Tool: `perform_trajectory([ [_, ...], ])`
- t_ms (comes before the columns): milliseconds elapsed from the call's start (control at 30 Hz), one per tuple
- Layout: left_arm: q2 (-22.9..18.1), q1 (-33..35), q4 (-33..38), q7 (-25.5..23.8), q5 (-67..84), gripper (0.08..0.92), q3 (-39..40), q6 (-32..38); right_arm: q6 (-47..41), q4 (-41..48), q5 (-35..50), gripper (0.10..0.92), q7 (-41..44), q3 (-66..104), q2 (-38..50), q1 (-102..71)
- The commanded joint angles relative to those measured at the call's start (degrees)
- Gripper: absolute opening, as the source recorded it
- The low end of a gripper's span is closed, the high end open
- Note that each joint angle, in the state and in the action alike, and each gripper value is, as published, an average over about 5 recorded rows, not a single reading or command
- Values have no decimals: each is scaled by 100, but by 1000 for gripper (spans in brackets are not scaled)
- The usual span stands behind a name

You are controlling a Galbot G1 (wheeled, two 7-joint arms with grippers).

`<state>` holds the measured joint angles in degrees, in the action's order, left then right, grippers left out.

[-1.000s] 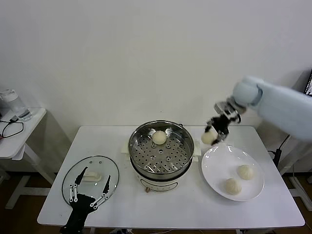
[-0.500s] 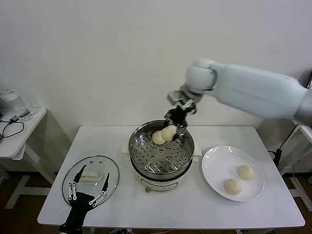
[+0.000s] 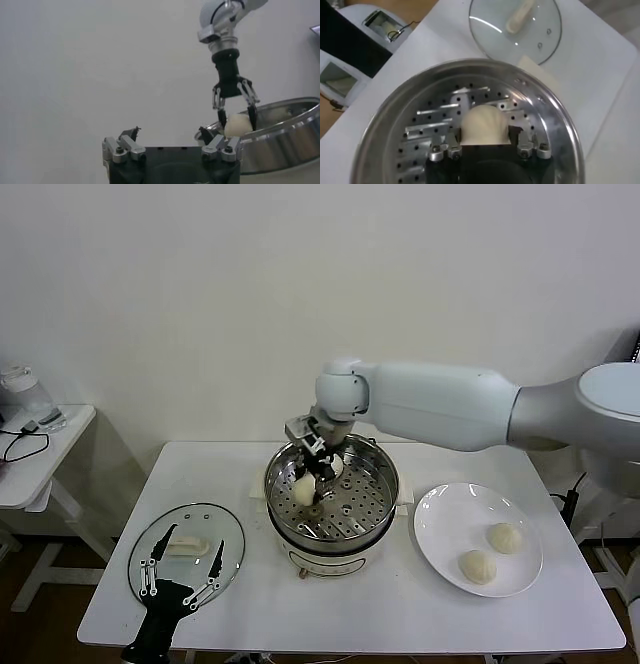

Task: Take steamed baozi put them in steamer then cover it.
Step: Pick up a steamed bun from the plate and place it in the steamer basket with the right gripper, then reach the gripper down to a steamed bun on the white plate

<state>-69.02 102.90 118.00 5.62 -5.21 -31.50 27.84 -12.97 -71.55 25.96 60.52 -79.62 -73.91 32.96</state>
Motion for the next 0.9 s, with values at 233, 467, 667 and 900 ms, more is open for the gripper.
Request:
perform_trajectory([
  [233, 1, 39, 75, 22, -4, 823, -109, -44, -109, -246, -84, 813, -331, 168, 13, -226],
  [467, 15, 58, 118, 24, -25, 823, -113, -43, 6, -1025, 47, 823, 249, 751, 1381, 460],
  [667, 23, 13, 143, 28, -92, 823, -6, -51, 414, -1204, -134, 823, 936, 1023, 3074, 867],
  [900, 37, -5, 159, 28, -164, 823, 112, -57, 1053, -959, -1074, 823, 1693, 797, 4513, 544],
])
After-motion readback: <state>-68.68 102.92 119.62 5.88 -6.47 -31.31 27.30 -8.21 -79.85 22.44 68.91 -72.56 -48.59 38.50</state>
